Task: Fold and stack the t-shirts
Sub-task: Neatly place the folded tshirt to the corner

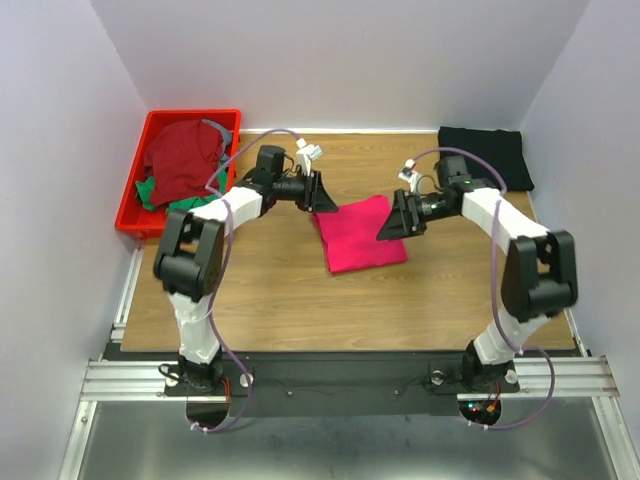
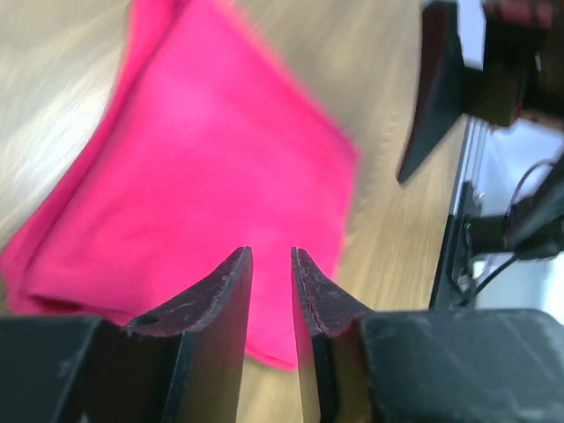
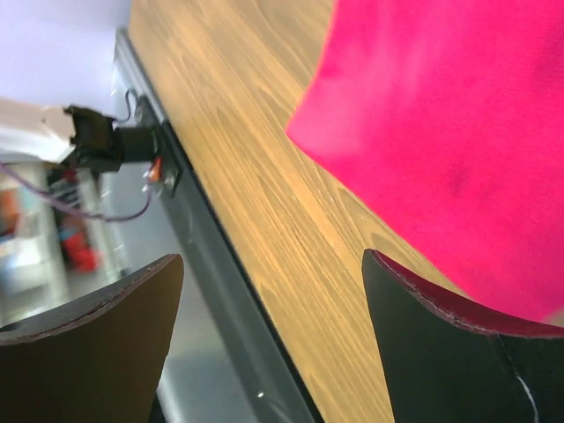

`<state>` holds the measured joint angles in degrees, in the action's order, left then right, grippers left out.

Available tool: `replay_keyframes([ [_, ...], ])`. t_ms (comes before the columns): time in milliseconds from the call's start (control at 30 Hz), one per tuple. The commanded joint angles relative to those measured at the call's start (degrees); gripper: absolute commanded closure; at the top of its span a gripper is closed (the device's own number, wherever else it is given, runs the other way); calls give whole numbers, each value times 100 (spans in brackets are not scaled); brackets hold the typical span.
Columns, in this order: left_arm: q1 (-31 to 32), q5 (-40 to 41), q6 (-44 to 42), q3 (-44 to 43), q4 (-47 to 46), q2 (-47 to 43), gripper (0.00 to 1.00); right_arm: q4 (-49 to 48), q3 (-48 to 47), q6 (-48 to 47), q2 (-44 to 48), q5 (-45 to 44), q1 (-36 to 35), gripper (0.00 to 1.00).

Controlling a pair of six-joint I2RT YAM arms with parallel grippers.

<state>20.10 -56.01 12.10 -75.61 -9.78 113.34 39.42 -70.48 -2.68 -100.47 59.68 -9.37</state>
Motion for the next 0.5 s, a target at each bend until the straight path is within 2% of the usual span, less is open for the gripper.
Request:
replay_keyframes([
  [0, 353, 736, -1365, 204, 441, -1792, 65, -259, -10, 171, 860, -466, 328, 12],
  [67, 730, 1613, -2191, 519, 652, -2566, 47, -259, 16, 250, 993, -685, 636, 11],
  [100, 880, 1889, -2438, 608, 740, -2797, 20, -242, 69, 407, 1098, -764, 760, 11],
  [133, 1012, 2118, -2893, 688, 767, -3000, 2, -233, 148, 434, 1134, -869, 848, 11],
  [200, 1337, 2524, -3107, 890, 680, -3386, 1, -198, 227, 408, 1213, -1062, 1093, 11],
  [300, 1541, 2631, -2645, 663, 775, -3153, 1, -171, 490, 356, 1398, -1467, 1296, 11],
  [333, 1628, 2404, -2634, 297, 1159, -3003, 1, -180, 630, 347, 1476, -1694, 1314, 10],
  [367, 1646, 1723, -2712, 119, 1467, -2828, 1, -180, 684, 329, 1468, -1749, 1341, 9],
  [400, 1638, 1272, -2417, 74, 1427, -2469, 1, -171, 719, 321, 1486, -1758, 1384, 9],
  [433, 1760, 1120, -2475, -66, 1592, -2292, 1, -171, 754, 320, 1495, -1793, 1420, 9],
  [467, 1943, 1849, -2406, -268, 1619, -2081, 1, -197, 842, 355, 1512, -1906, 1437, 9],
])
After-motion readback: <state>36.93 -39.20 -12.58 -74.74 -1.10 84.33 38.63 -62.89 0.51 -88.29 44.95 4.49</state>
